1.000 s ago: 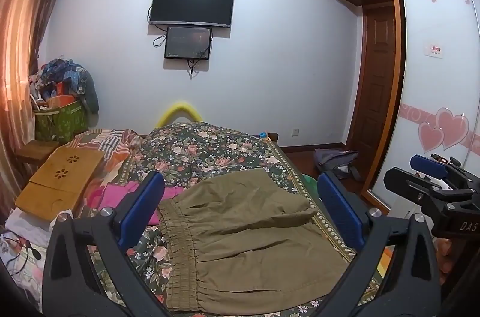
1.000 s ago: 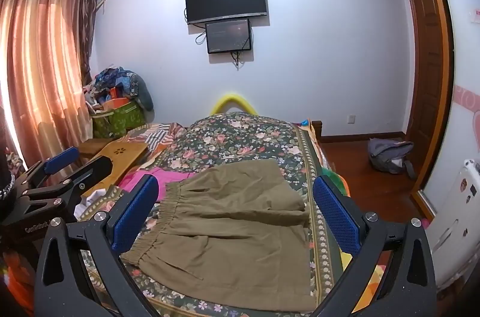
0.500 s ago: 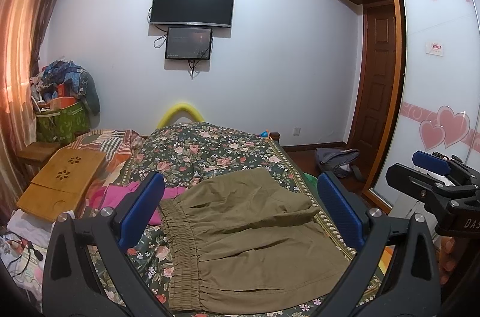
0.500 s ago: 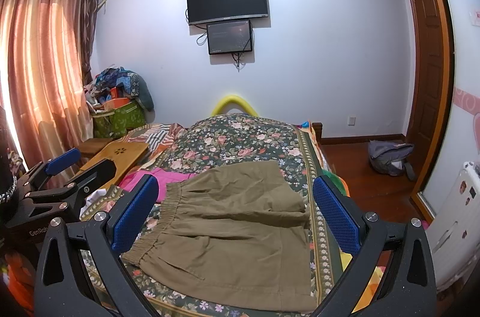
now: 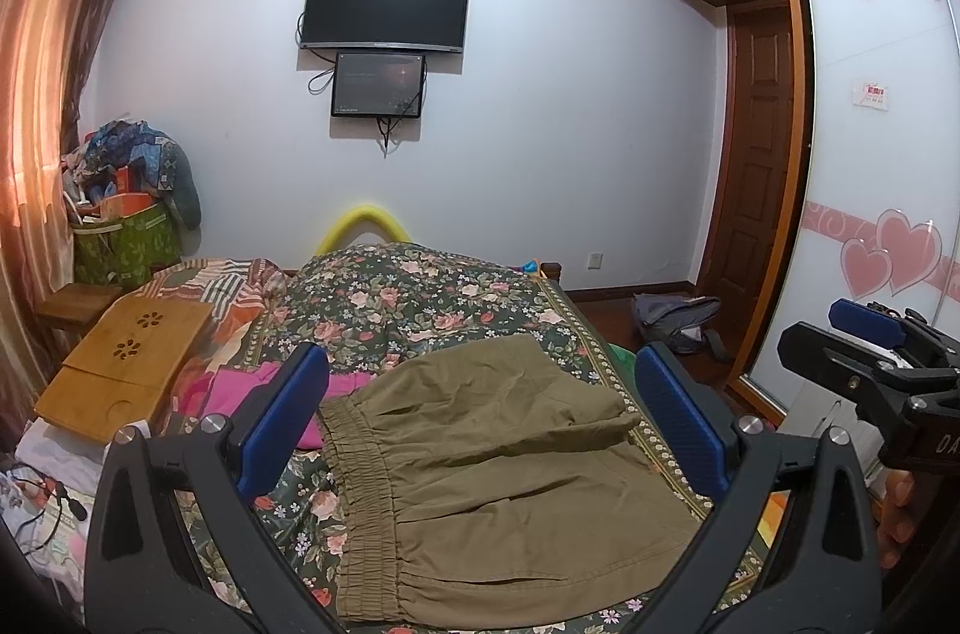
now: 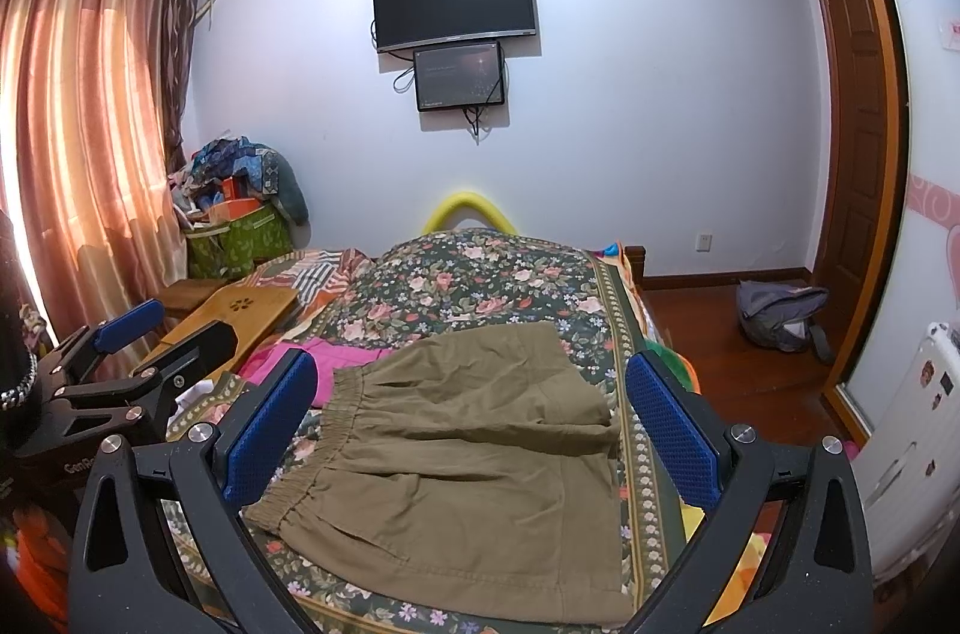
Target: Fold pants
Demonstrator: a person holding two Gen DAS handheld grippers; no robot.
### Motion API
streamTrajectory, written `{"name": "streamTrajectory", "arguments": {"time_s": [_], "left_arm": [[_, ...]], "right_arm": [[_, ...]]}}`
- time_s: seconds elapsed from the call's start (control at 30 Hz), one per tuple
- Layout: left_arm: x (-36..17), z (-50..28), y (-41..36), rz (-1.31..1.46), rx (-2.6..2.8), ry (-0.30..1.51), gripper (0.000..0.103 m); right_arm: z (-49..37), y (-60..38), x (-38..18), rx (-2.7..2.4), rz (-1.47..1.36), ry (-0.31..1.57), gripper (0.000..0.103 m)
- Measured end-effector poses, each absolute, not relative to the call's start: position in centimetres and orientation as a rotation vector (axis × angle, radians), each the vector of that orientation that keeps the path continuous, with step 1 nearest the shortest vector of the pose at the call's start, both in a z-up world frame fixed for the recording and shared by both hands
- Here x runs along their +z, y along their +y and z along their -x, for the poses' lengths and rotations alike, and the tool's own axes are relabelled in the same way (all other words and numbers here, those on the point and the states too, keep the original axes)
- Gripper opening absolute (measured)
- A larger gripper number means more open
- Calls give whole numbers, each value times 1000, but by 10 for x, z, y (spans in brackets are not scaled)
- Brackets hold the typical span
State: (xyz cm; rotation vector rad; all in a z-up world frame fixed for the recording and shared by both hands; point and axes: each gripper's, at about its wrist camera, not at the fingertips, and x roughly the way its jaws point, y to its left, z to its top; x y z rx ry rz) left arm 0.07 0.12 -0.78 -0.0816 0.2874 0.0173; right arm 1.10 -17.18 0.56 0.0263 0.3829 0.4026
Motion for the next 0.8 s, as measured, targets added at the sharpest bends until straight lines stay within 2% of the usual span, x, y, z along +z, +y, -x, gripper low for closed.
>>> {"name": "streamTrajectory", "arguments": {"time_s": [0.8], "left_arm": [[-10,-5,-2,75,13,294,103]], "right_arm": [[-8,-174,8,403,-29,381,102]]}}
